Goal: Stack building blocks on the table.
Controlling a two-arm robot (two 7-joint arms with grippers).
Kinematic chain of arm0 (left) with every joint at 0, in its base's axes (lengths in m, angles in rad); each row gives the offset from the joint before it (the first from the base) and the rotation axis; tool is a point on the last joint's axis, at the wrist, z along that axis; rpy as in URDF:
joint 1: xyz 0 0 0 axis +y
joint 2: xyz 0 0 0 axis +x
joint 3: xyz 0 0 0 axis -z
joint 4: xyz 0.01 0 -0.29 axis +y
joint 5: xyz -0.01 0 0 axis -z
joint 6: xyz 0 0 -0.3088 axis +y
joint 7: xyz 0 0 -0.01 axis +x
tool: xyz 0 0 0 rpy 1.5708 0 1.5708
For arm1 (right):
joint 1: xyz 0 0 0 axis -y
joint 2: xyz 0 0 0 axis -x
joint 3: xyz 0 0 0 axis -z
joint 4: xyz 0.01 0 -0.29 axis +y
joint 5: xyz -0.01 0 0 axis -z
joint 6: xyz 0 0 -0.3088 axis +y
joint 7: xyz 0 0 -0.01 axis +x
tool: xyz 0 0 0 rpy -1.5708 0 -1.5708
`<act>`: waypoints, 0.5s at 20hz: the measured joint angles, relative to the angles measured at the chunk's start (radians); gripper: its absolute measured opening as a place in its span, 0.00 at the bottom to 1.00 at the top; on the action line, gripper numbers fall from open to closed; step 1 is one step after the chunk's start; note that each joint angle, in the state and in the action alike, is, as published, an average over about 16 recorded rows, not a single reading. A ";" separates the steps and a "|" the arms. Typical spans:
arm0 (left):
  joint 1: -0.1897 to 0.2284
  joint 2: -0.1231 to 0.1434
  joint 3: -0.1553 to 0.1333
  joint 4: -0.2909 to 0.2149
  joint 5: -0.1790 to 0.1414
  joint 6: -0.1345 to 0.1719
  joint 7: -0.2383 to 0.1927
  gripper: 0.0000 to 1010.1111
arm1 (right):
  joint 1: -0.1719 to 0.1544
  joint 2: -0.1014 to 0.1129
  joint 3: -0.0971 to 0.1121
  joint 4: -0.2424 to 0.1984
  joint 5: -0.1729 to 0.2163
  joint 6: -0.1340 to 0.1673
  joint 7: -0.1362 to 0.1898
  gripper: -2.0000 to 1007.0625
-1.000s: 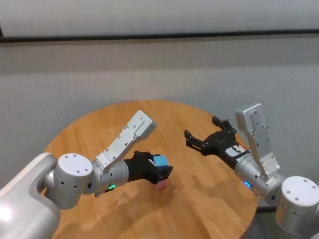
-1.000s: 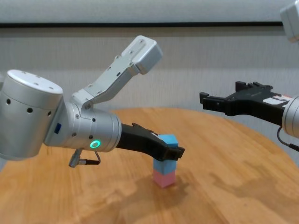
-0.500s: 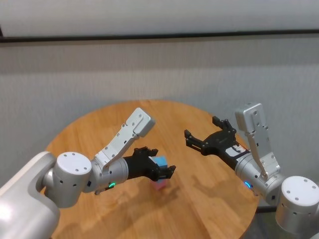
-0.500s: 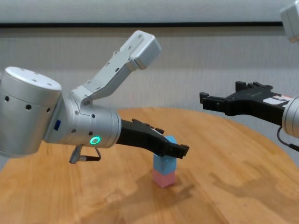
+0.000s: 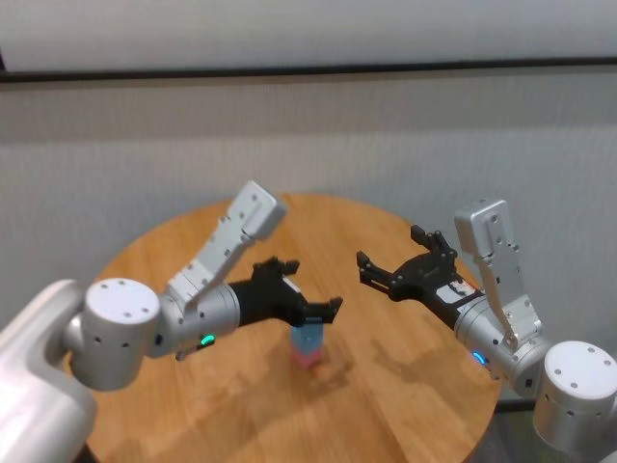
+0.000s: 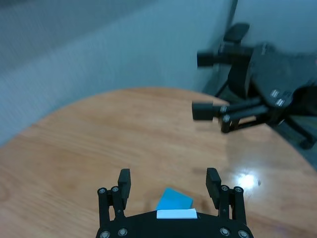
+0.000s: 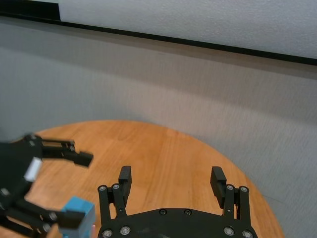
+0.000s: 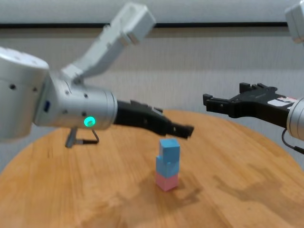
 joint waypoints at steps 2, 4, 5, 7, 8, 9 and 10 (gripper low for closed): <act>0.012 0.017 -0.018 -0.037 -0.012 0.007 0.011 0.98 | 0.000 0.000 0.000 0.000 0.000 0.000 0.000 1.00; 0.024 0.036 -0.037 -0.073 -0.023 0.013 0.023 0.99 | 0.000 0.000 0.000 0.000 0.000 0.000 0.000 1.00; 0.030 0.045 -0.047 -0.090 -0.028 0.016 0.030 0.99 | 0.000 0.000 0.000 0.000 0.000 0.000 0.000 1.00; 0.045 0.066 -0.067 -0.121 -0.036 0.021 0.045 0.99 | 0.000 0.000 0.000 0.000 0.000 0.000 0.000 1.00; 0.052 0.076 -0.077 -0.134 -0.039 0.023 0.052 0.99 | 0.000 0.000 0.000 0.000 0.000 0.000 0.000 1.00; 0.059 0.087 -0.086 -0.147 -0.042 0.025 0.060 0.99 | 0.000 0.000 0.000 0.000 0.000 0.000 0.000 1.00; 0.066 0.096 -0.095 -0.158 -0.043 0.026 0.067 0.99 | 0.000 0.000 0.000 0.000 0.000 0.000 0.000 1.00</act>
